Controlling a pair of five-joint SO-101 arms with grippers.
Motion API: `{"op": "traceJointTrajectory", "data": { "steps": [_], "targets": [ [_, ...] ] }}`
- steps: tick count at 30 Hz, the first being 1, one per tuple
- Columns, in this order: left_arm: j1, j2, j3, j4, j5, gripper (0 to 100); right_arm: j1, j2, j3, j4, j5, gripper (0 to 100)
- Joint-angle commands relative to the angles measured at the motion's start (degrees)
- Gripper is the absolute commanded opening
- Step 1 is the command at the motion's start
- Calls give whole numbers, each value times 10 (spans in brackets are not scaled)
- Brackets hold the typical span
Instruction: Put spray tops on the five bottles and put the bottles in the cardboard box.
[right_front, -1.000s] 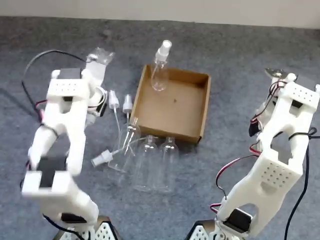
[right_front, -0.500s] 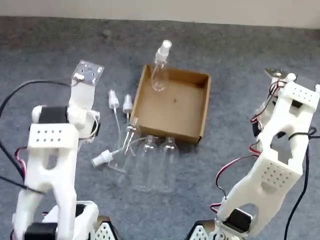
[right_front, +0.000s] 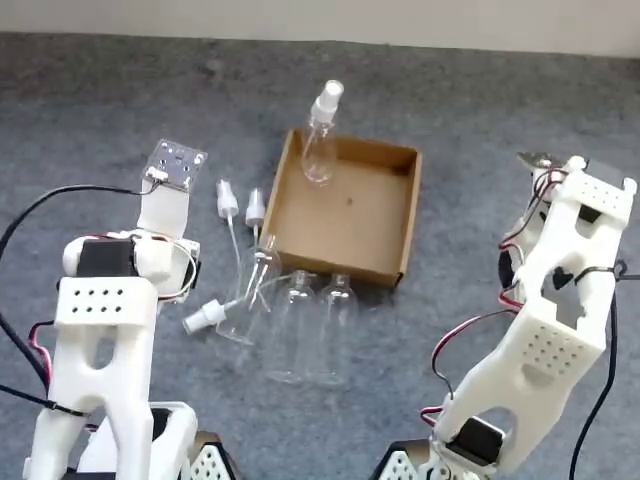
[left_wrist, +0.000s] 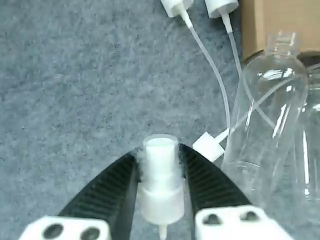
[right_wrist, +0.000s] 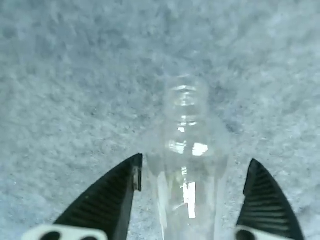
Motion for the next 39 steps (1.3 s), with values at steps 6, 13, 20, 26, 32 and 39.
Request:
{"op": "traceJointTrajectory", "data": {
  "steps": [6, 13, 20, 26, 32, 39],
  "targets": [
    [6, -16, -2, -11, 2, 3, -9, -10, 26, -93, 4, 143],
    [7, -16, -2, -11, 2, 4, -10, -10, 31, -89, 3, 60],
    [7, -16, -2, -11, 2, 5, -11, -11, 36, -88, 3, 200],
    [7, -16, -2, -11, 2, 5, -35, -11, 32, -80, 3, 247],
    [7, -16, -2, -11, 1, 5, -44, -10, 31, -72, 5, 243],
    [7, -16, 4, -19, 1, 6, -43, -12, 20, -66, 4, 10]
  ]
}}
